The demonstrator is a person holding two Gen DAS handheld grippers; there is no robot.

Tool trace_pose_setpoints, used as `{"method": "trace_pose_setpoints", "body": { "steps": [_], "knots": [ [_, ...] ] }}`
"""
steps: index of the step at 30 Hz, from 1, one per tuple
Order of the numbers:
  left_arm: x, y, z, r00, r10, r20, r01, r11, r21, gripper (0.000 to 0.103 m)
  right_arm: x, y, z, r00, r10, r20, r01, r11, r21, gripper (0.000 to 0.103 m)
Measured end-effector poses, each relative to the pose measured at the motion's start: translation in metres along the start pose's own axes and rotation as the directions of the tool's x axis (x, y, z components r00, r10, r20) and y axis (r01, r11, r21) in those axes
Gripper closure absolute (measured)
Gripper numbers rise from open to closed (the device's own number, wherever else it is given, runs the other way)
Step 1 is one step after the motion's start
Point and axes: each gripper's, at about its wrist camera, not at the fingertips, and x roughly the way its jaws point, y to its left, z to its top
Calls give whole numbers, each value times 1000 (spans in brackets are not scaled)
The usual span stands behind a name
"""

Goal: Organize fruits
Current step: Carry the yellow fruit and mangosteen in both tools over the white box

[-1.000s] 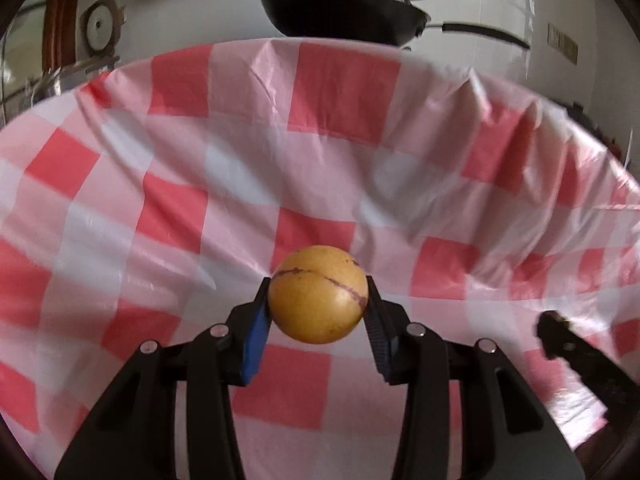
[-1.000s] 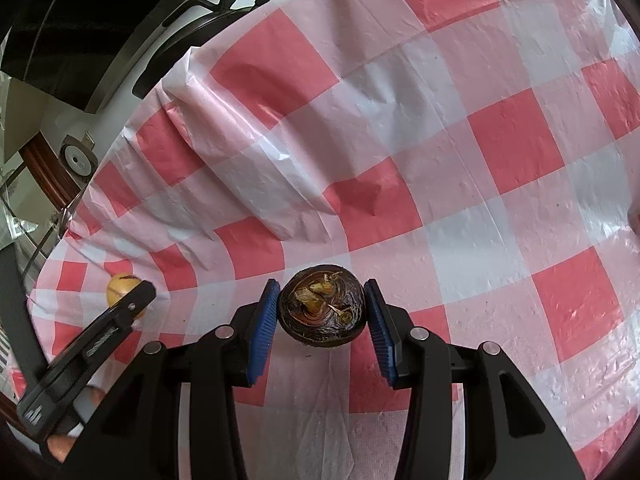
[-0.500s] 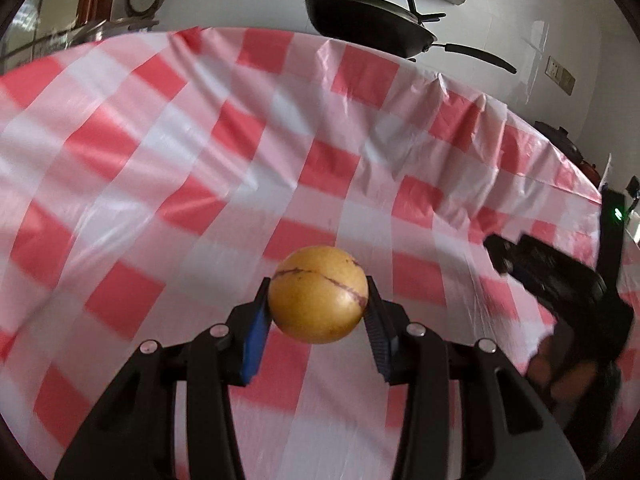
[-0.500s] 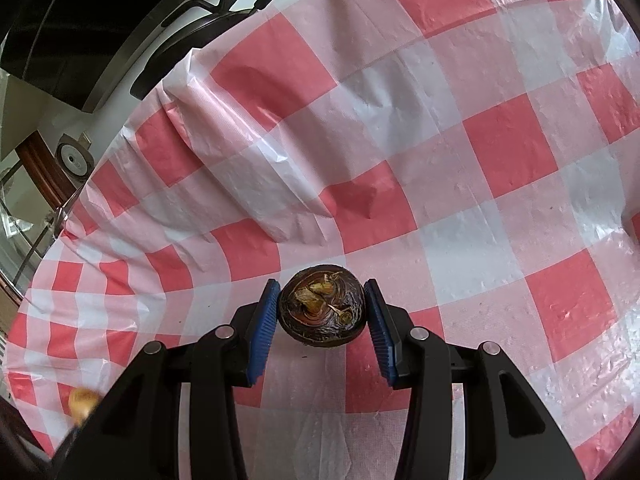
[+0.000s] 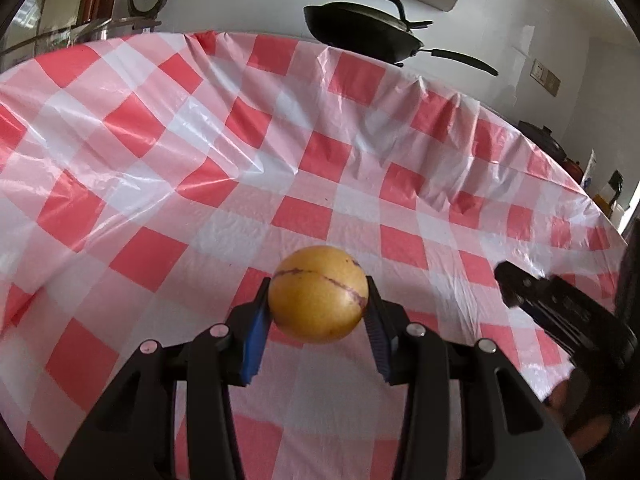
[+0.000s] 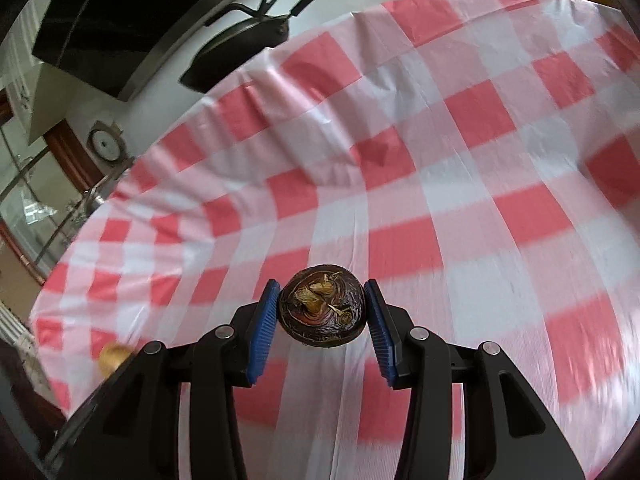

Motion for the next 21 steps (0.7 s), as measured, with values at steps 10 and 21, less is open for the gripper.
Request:
{"method": "trace_pose_setpoints", "body": {
  "steps": [10, 21],
  "knots": [
    [-73, 22, -40, 997, 65, 50, -65, 998, -6, 59, -86, 29, -68, 996, 93, 0, -92, 993, -72, 60],
    [-159, 73, -87, 981, 172, 88, -177, 983, 50, 59, -118, 99, -131, 979, 169, -117, -195, 945, -264, 60]
  ]
}}
